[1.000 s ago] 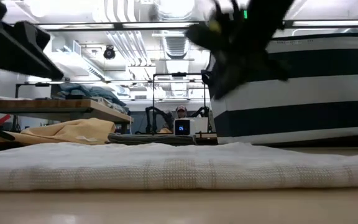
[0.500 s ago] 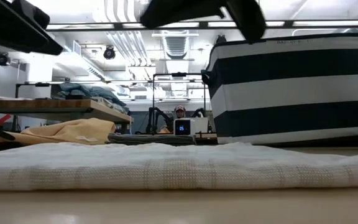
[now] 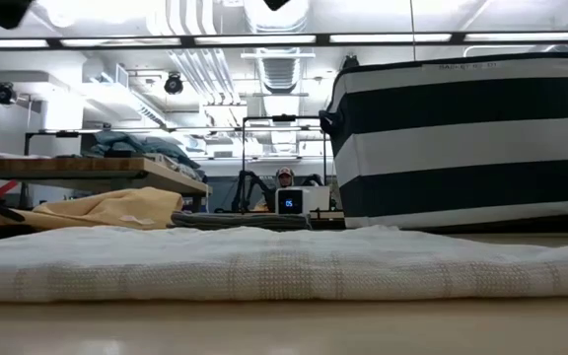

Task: Fold kitchen towel into neat rectangle
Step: Fold the white patterned towel

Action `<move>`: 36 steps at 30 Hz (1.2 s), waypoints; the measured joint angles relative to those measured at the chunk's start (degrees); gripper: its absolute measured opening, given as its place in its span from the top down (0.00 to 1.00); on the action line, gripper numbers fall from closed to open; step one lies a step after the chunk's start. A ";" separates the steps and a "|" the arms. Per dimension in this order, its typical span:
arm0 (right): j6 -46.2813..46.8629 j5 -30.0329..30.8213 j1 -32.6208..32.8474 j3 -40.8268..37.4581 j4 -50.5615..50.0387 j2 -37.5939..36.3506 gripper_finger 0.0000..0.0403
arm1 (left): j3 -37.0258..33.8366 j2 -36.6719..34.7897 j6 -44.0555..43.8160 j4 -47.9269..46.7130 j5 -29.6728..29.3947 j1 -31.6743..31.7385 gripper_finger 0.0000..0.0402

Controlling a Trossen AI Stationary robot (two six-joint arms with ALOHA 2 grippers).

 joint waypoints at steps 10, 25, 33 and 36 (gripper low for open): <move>9.10 -0.24 -0.34 1.40 -4.76 0.32 0.95 | -0.04 -0.92 -4.01 -10.08 -3.10 -2.08 0.72; 12.80 -6.25 -5.35 0.08 -7.23 2.20 0.97 | -1.55 -1.22 -2.32 -11.32 -10.58 -1.93 0.72; 15.89 -6.12 -6.60 -2.78 -6.86 2.21 0.97 | -1.66 -1.22 -3.13 -11.94 -10.66 -1.80 0.72; 21.40 -6.14 -6.96 -5.63 -4.98 2.23 0.97 | -1.99 -1.22 -3.18 -12.07 -11.39 -1.75 0.72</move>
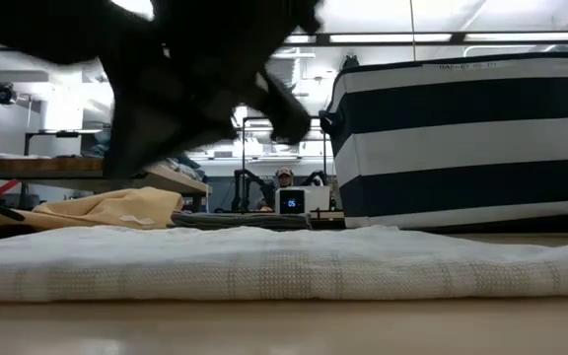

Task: Fold kitchen towel into neat rectangle
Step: Fold the white patterned towel

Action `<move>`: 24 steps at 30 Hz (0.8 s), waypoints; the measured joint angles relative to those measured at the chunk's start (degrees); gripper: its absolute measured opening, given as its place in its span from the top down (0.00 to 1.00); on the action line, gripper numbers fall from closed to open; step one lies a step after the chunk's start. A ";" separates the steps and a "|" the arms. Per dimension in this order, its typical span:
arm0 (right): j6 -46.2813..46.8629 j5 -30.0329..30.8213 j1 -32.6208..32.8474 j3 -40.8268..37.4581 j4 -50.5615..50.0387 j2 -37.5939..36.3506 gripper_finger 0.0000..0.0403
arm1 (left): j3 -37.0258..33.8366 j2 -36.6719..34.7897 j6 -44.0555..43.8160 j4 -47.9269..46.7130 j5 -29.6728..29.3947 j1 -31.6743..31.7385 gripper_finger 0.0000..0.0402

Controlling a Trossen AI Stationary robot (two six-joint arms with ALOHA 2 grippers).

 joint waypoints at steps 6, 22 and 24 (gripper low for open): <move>1.98 -0.35 0.05 -6.18 10.07 0.00 0.97 | -0.53 -0.02 -1.08 -0.07 -0.24 0.00 0.72; 9.19 -11.81 0.47 -0.73 -16.30 -0.41 0.97 | -0.63 -0.02 -1.29 -0.18 -0.62 0.09 0.72; 9.23 -13.16 0.45 0.67 -19.38 -0.39 0.97 | -0.67 -0.02 -1.28 -0.35 -0.63 0.09 0.72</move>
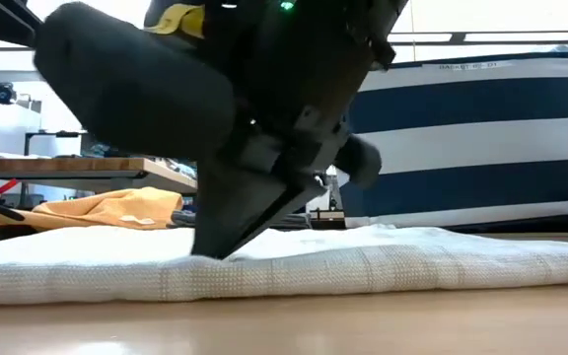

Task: Fold kitchen towel into neat rectangle
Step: Fold the white patterned towel

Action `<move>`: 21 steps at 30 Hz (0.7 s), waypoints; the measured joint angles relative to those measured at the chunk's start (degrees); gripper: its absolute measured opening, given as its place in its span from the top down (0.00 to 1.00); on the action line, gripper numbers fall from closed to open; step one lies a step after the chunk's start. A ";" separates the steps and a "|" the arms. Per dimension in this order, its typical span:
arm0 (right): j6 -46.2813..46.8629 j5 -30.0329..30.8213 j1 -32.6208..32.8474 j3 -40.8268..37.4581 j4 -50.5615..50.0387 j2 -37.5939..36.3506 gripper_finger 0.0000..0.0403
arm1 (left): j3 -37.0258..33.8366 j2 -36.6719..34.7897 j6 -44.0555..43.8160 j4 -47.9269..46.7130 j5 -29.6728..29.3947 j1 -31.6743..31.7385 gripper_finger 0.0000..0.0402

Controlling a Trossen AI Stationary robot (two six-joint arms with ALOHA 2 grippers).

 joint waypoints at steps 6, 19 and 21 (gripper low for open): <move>-0.71 -3.55 0.37 0.42 -0.27 0.00 0.97 | -0.03 0.00 -0.02 0.01 -0.02 0.00 0.72; -1.58 -6.91 0.56 0.15 11.87 2.68 0.97 | -0.03 0.00 -0.42 0.21 -0.03 0.28 0.72; -1.65 -9.33 0.85 0.19 10.52 2.49 0.97 | -0.03 0.00 -0.44 0.21 -0.04 0.31 0.72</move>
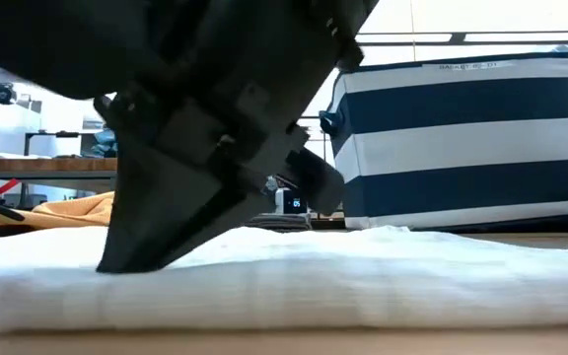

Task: Fold kitchen towel into neat rectangle
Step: Fold the white patterned towel

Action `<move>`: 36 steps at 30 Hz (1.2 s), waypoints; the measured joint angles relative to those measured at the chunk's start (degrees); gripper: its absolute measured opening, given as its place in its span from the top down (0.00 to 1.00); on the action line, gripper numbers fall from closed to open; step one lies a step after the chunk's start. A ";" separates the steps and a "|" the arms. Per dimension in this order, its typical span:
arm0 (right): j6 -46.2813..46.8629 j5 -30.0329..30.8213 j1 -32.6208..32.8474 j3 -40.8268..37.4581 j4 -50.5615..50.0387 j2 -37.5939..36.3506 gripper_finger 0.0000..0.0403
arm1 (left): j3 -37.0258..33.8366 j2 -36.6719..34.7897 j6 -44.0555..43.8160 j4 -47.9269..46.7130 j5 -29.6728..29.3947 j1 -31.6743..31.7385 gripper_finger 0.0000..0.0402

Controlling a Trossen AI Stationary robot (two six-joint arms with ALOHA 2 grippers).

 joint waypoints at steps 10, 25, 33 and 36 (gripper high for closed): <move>6.70 -1.00 1.12 5.29 -35.76 -2.67 0.97 | 0.00 0.00 -0.02 -0.18 0.02 0.07 0.72; 3.10 24.31 -0.81 3.77 -19.83 -3.97 0.97 | 0.00 0.00 -0.02 -0.14 -0.11 0.24 0.72; -3.66 15.90 -3.97 -6.95 7.20 -3.96 0.97 | -0.01 0.00 -0.04 -0.02 -0.05 0.24 0.72; -7.67 7.67 -3.87 -10.49 18.52 -3.96 0.97 | -0.01 0.01 -0.04 -0.03 -0.05 0.24 0.72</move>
